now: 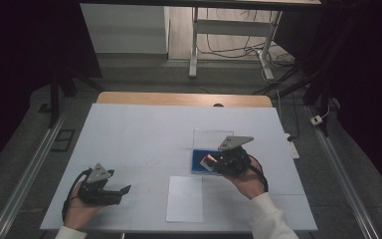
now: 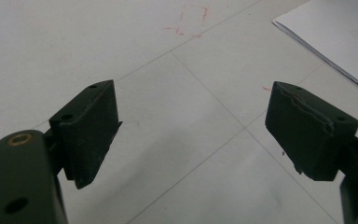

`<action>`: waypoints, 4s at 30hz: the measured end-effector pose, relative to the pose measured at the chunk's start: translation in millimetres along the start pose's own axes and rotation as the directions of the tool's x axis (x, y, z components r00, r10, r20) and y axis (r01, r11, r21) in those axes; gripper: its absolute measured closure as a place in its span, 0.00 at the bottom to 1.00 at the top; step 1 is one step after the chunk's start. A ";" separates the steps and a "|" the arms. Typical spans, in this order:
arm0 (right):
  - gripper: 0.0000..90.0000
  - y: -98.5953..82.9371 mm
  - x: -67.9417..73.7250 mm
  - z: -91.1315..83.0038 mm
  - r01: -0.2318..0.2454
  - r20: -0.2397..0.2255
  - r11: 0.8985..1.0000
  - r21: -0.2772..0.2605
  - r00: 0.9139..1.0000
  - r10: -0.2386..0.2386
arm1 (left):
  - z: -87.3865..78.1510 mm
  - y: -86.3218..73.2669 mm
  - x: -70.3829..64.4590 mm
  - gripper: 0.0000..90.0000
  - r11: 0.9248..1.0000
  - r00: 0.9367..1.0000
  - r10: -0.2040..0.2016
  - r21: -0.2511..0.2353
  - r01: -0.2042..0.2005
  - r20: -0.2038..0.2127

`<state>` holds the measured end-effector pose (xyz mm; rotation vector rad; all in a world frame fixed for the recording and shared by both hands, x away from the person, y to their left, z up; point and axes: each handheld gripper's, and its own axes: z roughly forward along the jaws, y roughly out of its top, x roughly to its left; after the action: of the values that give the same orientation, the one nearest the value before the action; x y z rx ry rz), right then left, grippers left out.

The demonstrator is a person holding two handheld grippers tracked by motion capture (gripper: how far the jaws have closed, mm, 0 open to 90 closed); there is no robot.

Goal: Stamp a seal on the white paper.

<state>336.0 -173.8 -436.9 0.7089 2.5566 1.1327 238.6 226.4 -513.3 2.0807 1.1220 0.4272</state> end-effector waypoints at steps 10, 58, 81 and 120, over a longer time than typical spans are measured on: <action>0.77 -1.4 21.9 1.3 0.038 -0.056 0.999 -0.017 0.998 -0.038 | 1.5 0.8 -0.6 0.19 1.000 1.000 0.003 0.006 -0.003 0.000; 0.77 -5.6 85.2 49.1 0.202 -0.156 0.971 0.131 0.971 -0.181 | 4.2 3.2 -6.0 0.19 0.999 1.000 0.029 0.017 -0.029 0.011; 0.77 -9.2 87.3 61.6 0.221 -0.145 0.959 0.176 0.970 -0.197 | 2.7 2.9 -4.5 0.20 1.000 1.000 0.024 0.013 -0.024 0.002; 0.78 -6.3 92.0 68.7 0.247 -0.127 0.940 0.237 0.967 -0.222 | 2.0 2.6 -4.6 0.20 1.000 1.000 0.024 0.015 -0.024 0.000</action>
<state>284.5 -86.2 -490.5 0.3901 2.8086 0.7957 238.6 220.8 -512.6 2.1084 1.1046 0.4315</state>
